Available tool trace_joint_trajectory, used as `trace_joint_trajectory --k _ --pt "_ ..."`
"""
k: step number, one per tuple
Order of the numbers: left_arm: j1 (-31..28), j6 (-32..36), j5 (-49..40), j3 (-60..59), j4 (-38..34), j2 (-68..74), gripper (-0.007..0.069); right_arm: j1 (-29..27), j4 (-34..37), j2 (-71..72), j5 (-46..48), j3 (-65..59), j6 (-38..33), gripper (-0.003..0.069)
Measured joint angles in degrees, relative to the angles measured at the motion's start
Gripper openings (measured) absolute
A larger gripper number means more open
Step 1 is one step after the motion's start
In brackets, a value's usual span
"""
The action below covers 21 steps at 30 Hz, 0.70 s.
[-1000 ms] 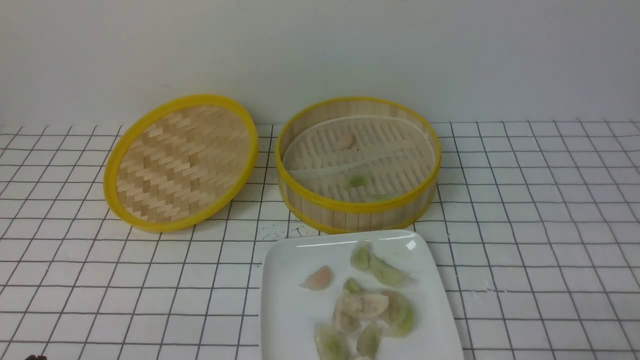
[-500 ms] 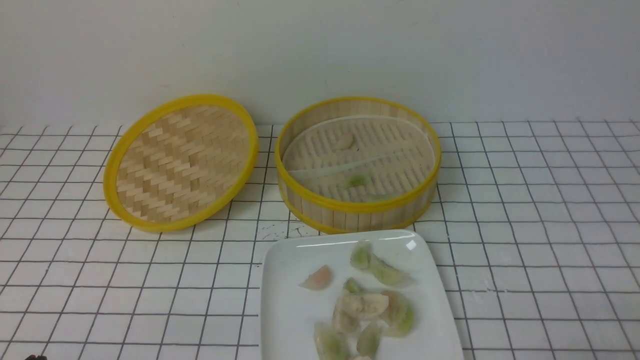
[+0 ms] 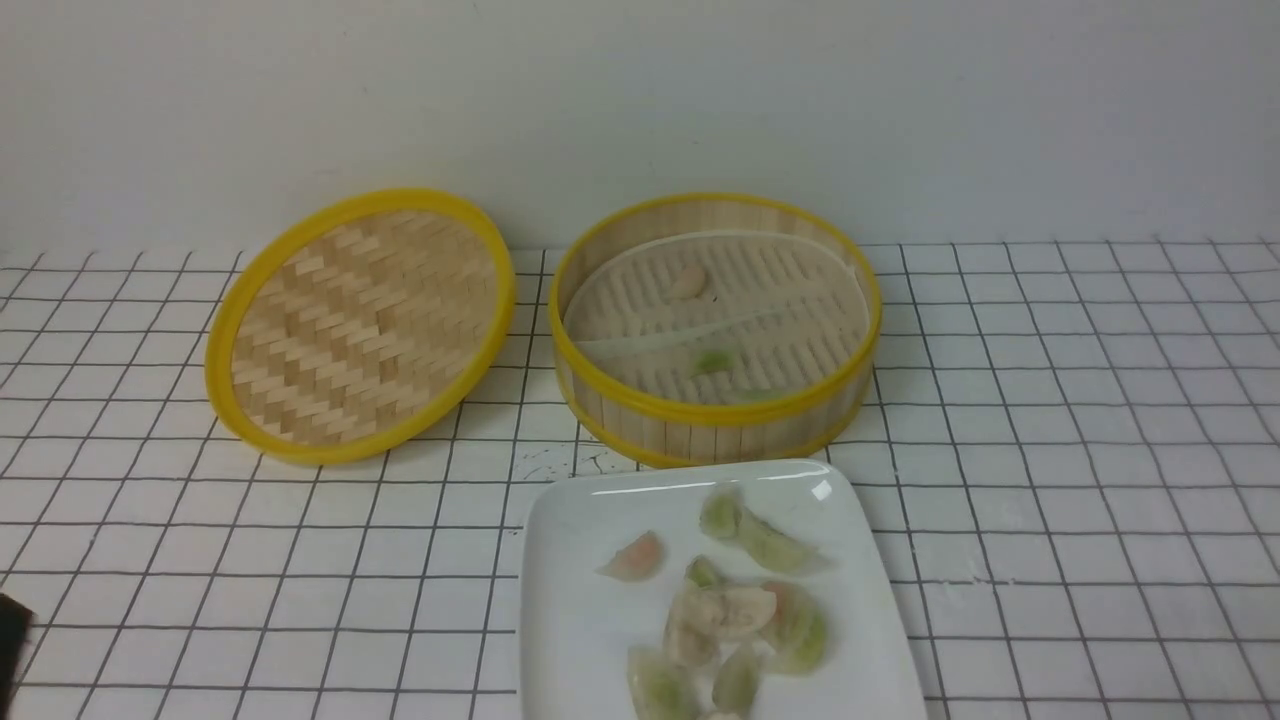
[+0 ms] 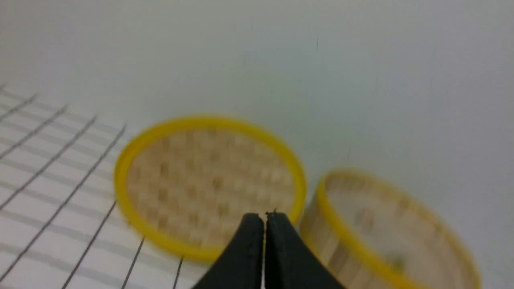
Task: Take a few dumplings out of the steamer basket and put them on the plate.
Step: Use the left arm to grab a dumpling from the steamer
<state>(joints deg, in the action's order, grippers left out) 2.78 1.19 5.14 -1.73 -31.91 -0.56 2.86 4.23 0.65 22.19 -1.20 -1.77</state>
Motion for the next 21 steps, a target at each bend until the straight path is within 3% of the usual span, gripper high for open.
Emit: trace_joint_trajectory --k 3,6,12,14,21 --pt "0.0 -0.6 7.9 1.8 -4.5 0.0 -0.0006 0.0 0.0 0.0 0.0 0.0 0.0 -0.0015" --pt "0.2 -0.6 4.2 9.4 -3.7 2.2 -0.0006 0.0 0.0 0.0 0.0 0.0 0.0 -0.0015" --pt "0.3 1.1 -23.0 32.4 0.5 24.3 -0.0006 0.0 0.0 0.0 0.0 0.0 0.0 -0.0015" --pt "0.3 5.5 -36.1 43.4 0.8 37.5 -0.0006 0.0 0.0 0.0 0.0 0.0 0.0 -0.0015" --pt "0.9 19.2 -58.8 64.8 -0.1 68.0 -0.0006 0.0 0.0 0.0 0.0 0.0 0.0 -0.0015"
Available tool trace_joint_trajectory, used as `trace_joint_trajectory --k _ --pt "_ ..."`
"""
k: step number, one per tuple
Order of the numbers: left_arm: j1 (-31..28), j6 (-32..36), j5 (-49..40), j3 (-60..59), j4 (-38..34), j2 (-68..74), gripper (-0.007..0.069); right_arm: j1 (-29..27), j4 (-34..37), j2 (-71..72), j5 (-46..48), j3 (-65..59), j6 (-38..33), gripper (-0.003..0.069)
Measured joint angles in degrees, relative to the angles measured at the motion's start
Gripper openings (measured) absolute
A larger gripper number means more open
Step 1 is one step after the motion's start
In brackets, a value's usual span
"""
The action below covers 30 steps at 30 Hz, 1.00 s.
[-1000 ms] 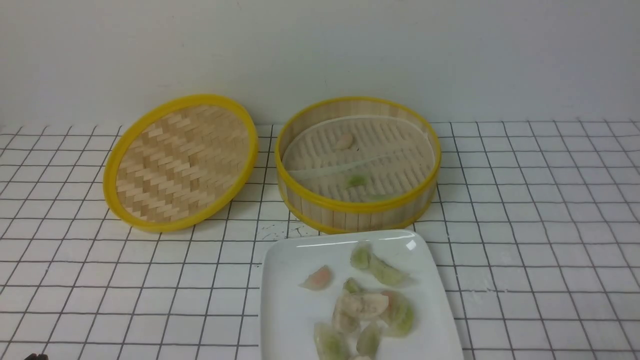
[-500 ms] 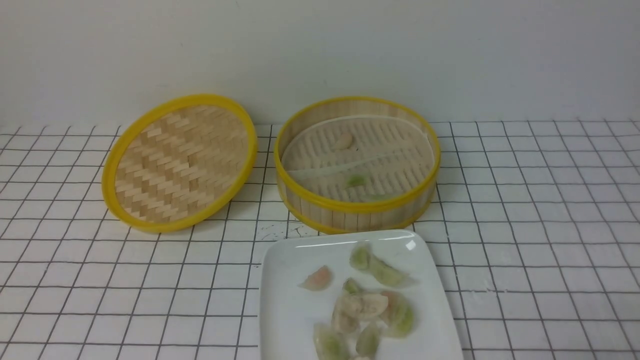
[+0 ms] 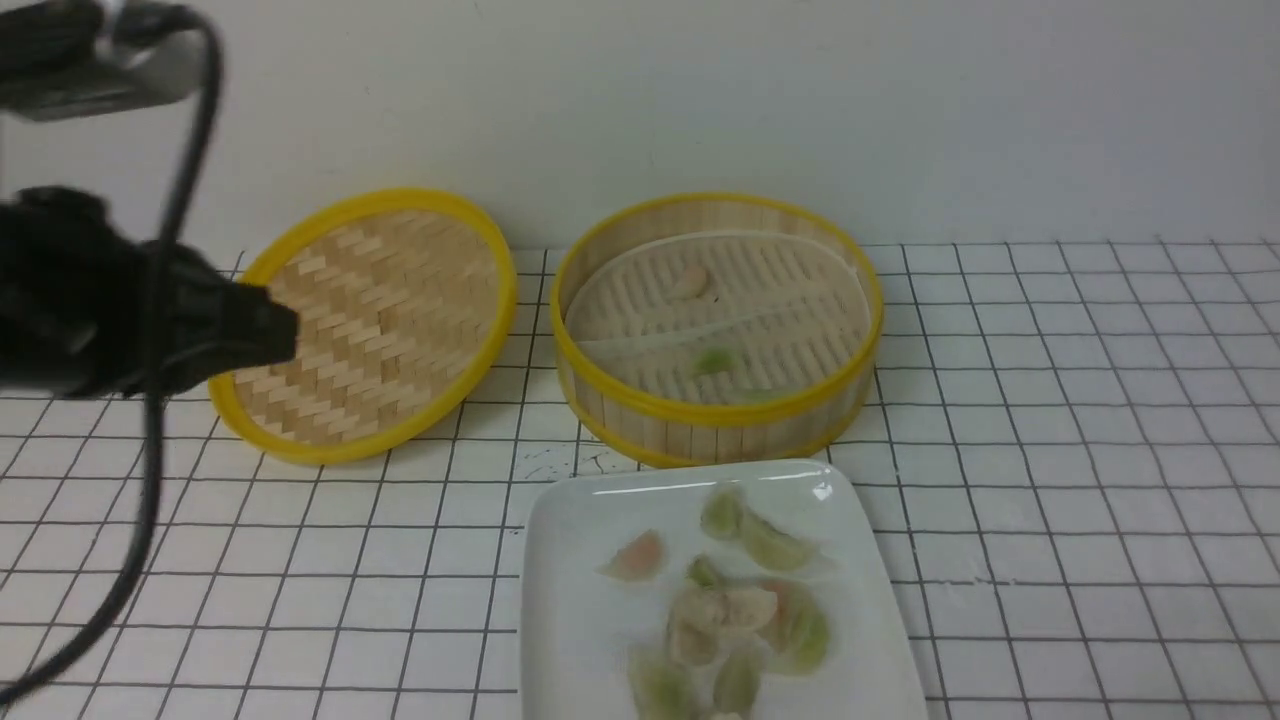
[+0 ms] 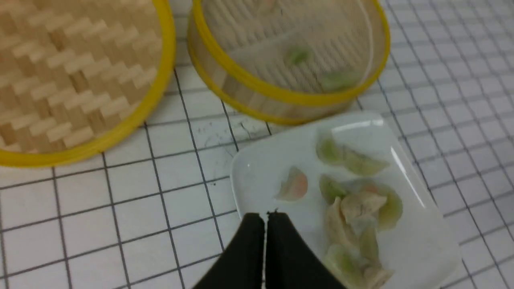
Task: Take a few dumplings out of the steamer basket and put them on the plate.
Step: Use the left arm to grab a dumpling from the steamer
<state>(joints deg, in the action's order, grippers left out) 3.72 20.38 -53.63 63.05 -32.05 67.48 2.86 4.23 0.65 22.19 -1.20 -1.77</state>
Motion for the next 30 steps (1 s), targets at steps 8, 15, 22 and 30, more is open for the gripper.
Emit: trace_joint_trajectory --k 8,15,22,30 --pt "10.8 3.3 -3.2 21.5 6.3 26.6 -0.0006 0.0 0.0 0.0 0.0 0.0 0.0 -0.0015" --pt "18.7 3.3 -9.5 41.2 11.6 45.8 -0.0006 0.0 0.0 0.0 0.0 0.0 0.0 -0.0015" --pt "21.1 3.3 -16.5 64.7 14.2 63.8 -0.0006 0.0 0.0 0.0 0.0 0.0 0.0 -0.0015" --pt "21.2 4.3 -16.8 83.2 14.5 78.0 0.0004 0.0 0.0 0.0 0.0 0.0 0.0 -0.0015"
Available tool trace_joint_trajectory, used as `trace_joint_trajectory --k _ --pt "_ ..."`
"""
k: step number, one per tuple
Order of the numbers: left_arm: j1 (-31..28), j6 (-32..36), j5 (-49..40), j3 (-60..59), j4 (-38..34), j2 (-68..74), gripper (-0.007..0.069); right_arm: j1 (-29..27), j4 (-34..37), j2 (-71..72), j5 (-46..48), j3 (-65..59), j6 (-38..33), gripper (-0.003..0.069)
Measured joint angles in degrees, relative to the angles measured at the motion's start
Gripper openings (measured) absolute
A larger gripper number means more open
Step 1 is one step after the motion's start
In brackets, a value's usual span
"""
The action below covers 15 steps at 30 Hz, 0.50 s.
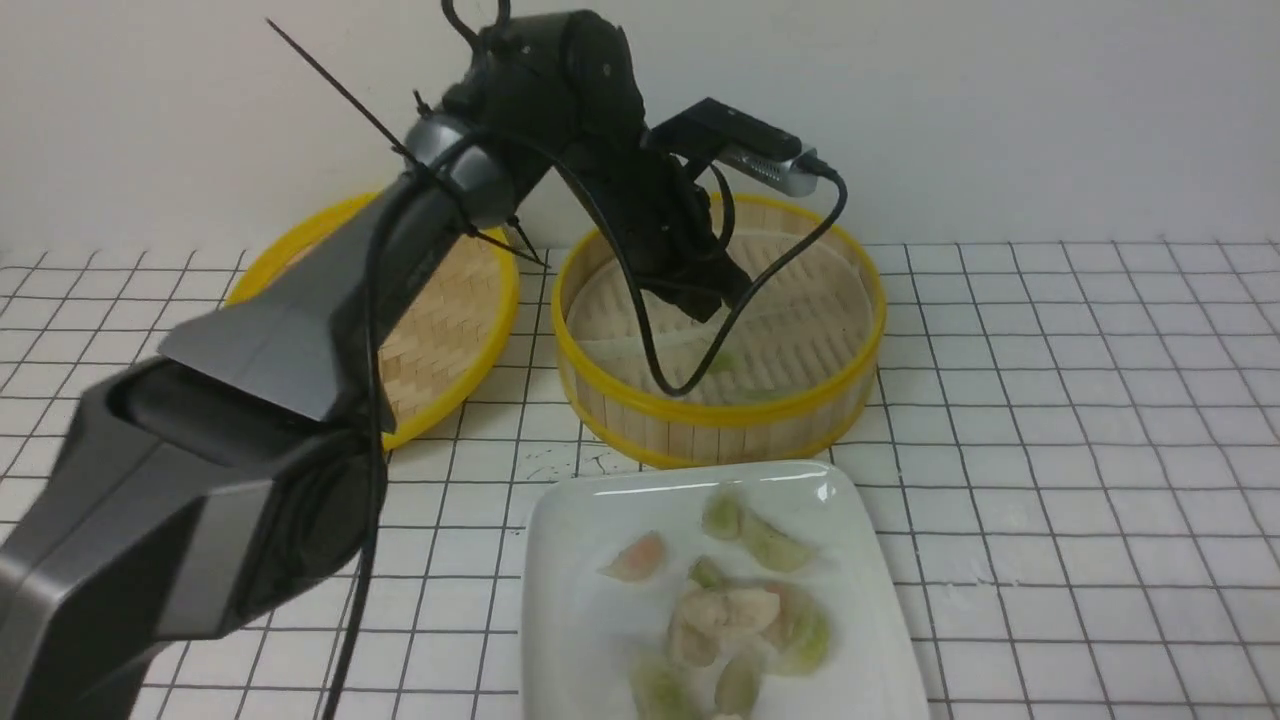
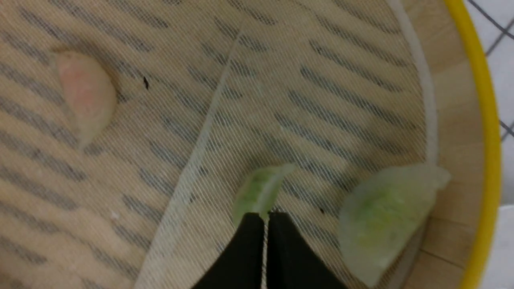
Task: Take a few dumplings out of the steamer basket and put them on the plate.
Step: Use the left arm to grab a dumpling from the steamer
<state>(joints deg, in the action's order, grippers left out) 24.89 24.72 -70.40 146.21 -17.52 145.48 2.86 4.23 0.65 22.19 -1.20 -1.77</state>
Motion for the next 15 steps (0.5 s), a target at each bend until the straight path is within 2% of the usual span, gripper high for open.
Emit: trace_joint_trajectory --k 3,10,12,15 --pt "0.0 1.9 -0.1 3.7 0.0 3.9 0.0068 0.0 0.0 0.0 0.0 0.0 0.0 -0.0015" --pt "0.4 3.5 -0.2 4.3 0.0 6.9 0.0323 0.0 0.0 0.0 0.0 0.0 0.0 -0.0015" --pt "0.9 4.8 -0.2 4.3 0.0 7.3 0.0376 0.0 0.0 0.0 0.0 0.0 0.0 -0.0015" --pt "1.6 6.6 -0.1 4.7 0.5 7.8 0.0394 0.0 0.0 0.0 0.0 0.0 0.0 -0.0015"
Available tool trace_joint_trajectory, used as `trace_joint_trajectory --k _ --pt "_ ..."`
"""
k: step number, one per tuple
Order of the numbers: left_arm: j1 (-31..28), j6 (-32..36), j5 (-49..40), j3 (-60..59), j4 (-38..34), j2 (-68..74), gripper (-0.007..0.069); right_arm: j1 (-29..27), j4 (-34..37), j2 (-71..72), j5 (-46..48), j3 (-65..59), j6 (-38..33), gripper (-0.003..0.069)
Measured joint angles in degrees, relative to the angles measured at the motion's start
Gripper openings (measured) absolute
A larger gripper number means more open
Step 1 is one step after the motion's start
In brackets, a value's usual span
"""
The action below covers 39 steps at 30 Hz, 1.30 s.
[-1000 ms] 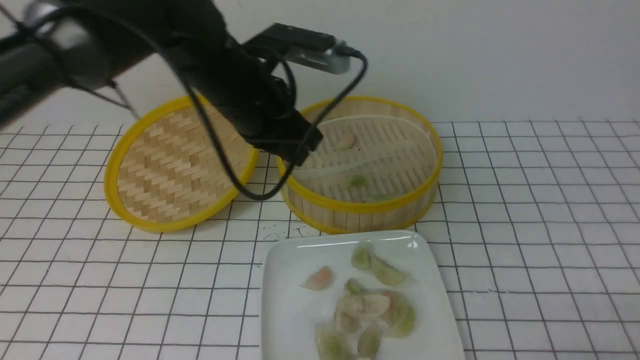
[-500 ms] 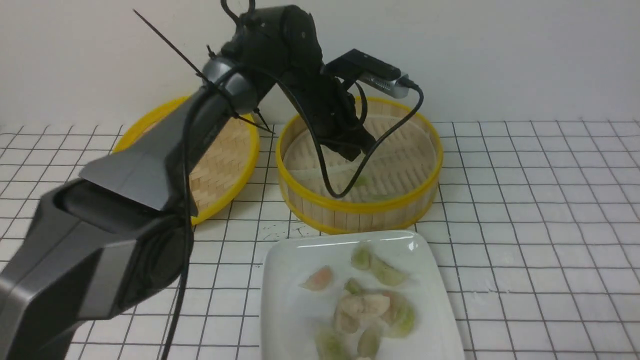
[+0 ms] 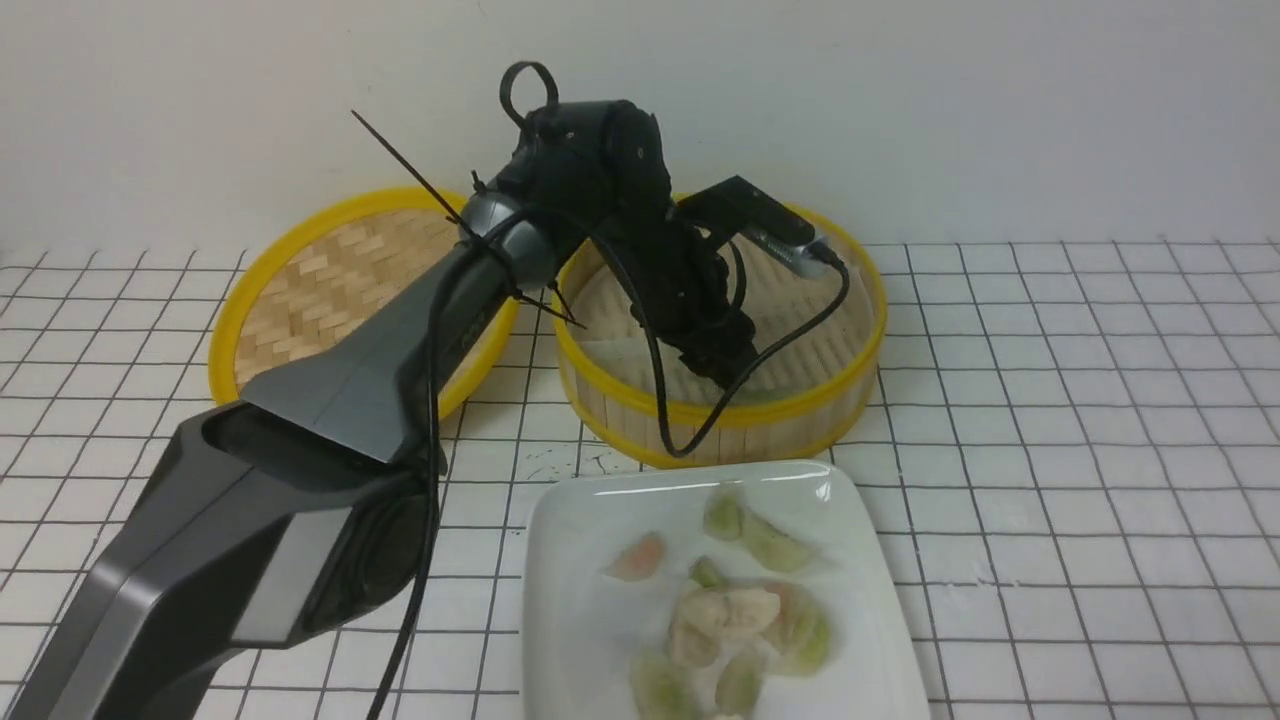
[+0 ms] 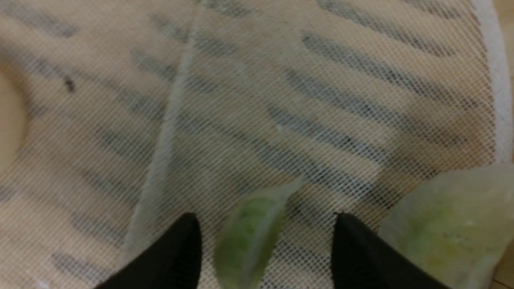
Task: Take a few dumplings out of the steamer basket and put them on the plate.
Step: Use the left arm to grab a dumpling from the steamer, then use the left arm to put the dumpling into the plate
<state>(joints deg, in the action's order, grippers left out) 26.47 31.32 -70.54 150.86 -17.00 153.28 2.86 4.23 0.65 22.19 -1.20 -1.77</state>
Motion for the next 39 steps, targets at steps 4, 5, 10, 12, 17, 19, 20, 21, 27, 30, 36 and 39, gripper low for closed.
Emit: trace_joint_trajectory --k 4,5,10,12,17,19,20,21,27,30,36,39 --pt "0.8 0.4 0.4 0.1 2.6 0.2 0.0294 0.0 0.0 0.0 0.0 0.0 0.0 -0.0015" --pt "0.8 0.3 0.4 0.1 3.0 0.2 0.0274 0.0 0.0 0.0 0.0 0.0 0.0 -0.0015" --pt "2.1 -2.8 0.2 0.3 7.8 -0.5 0.0145 0.0 0.0 0.0 0.0 0.0 0.0 -0.0015" --pt "2.4 -3.2 -0.2 0.1 9.4 -1.4 0.0144 0.0 0.0 0.0 0.0 0.0 0.0 -0.0015" --pt "2.4 -7.4 -0.6 0.0 10.5 -6.3 0.0144 0.0 0.0 0.0 0.0 0.0 0.0 -0.0015" --pt "2.4 -10.4 -0.8 -0.7 10.3 -9.6 0.0144 0.0 0.0 0.0 0.0 0.0 0.0 -0.0015" --pt "2.4 -11.7 -0.8 -1.7 10.1 -10.9 0.0144 0.0 0.0 0.0 0.0 0.0 0.0 -0.0015" --pt "2.4 -12.7 -0.8 -3.2 9.8 -13.4 0.0144 0.0 0.0 0.0 0.0 0.0 0.0 -0.0015" --pt "2.4 -15.2 -0.7 -30.1 8.8 -33.5 0.0144 0.0 0.0 0.0 0.0 0.0 0.0 -0.0015" --pt "2.4 -14.9 -0.8 -42.3 6.9 -40.0 0.0144 0.0 0.0 0.0 0.0 0.0 0.0 -0.0015" --pt "2.6 -12.3 -0.6 -57.5 -1.0 -42.4 0.0144 0.0 0.0 0.0 0.0 0.0 0.0 -0.0015" --pt "3.2 -11.9 -0.1 -59.6 -1.4 -41.0 0.0144 0.0 0.0 0.0 0.0 0.0 0.0 -0.0015"
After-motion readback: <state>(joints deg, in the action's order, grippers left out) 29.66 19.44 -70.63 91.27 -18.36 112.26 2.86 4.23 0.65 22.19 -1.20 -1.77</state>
